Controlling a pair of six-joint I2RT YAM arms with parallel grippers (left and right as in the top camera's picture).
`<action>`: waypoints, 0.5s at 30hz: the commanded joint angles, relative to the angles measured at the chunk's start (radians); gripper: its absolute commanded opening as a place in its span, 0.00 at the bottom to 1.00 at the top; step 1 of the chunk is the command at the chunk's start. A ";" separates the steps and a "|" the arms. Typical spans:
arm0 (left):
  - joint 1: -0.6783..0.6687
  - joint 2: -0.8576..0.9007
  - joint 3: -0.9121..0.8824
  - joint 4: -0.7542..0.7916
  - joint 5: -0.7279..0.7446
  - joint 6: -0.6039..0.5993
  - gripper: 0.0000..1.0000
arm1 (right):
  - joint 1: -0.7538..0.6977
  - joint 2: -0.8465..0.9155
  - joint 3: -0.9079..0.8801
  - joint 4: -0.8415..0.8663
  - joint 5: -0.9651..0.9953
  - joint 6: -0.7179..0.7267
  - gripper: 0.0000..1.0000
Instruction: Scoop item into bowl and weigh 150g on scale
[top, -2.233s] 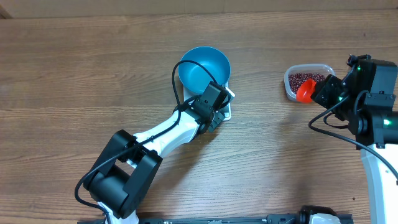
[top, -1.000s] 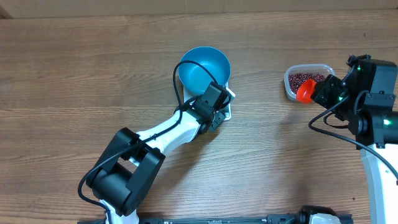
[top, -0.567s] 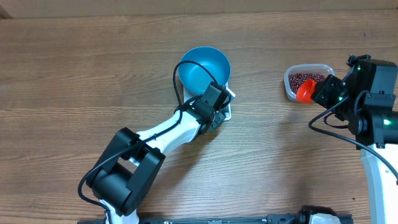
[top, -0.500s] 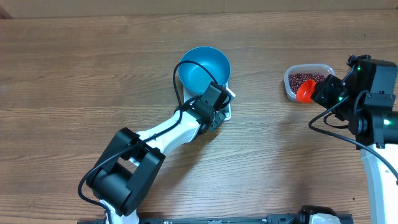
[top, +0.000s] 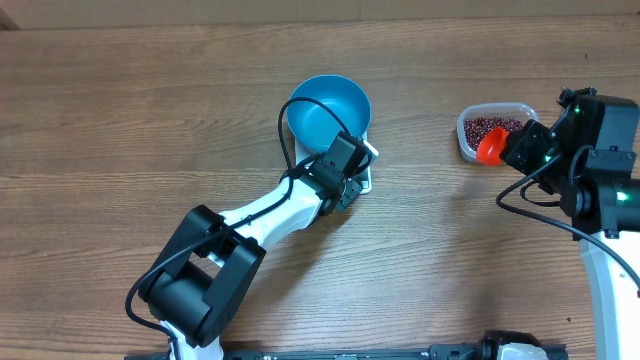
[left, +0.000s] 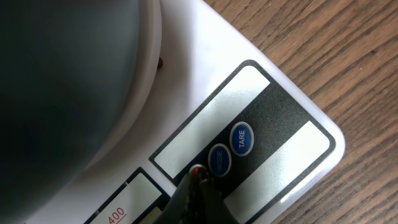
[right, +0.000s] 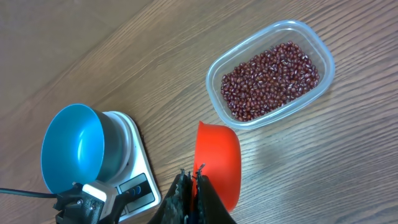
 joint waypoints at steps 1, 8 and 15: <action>0.003 0.053 -0.009 0.004 0.021 -0.022 0.04 | -0.003 -0.001 0.029 0.002 -0.004 -0.004 0.04; 0.003 0.055 -0.009 0.006 0.020 -0.022 0.04 | -0.003 -0.001 0.029 0.002 -0.004 -0.004 0.04; 0.003 0.084 -0.009 0.008 0.020 -0.022 0.04 | -0.003 -0.001 0.029 0.002 -0.004 -0.004 0.04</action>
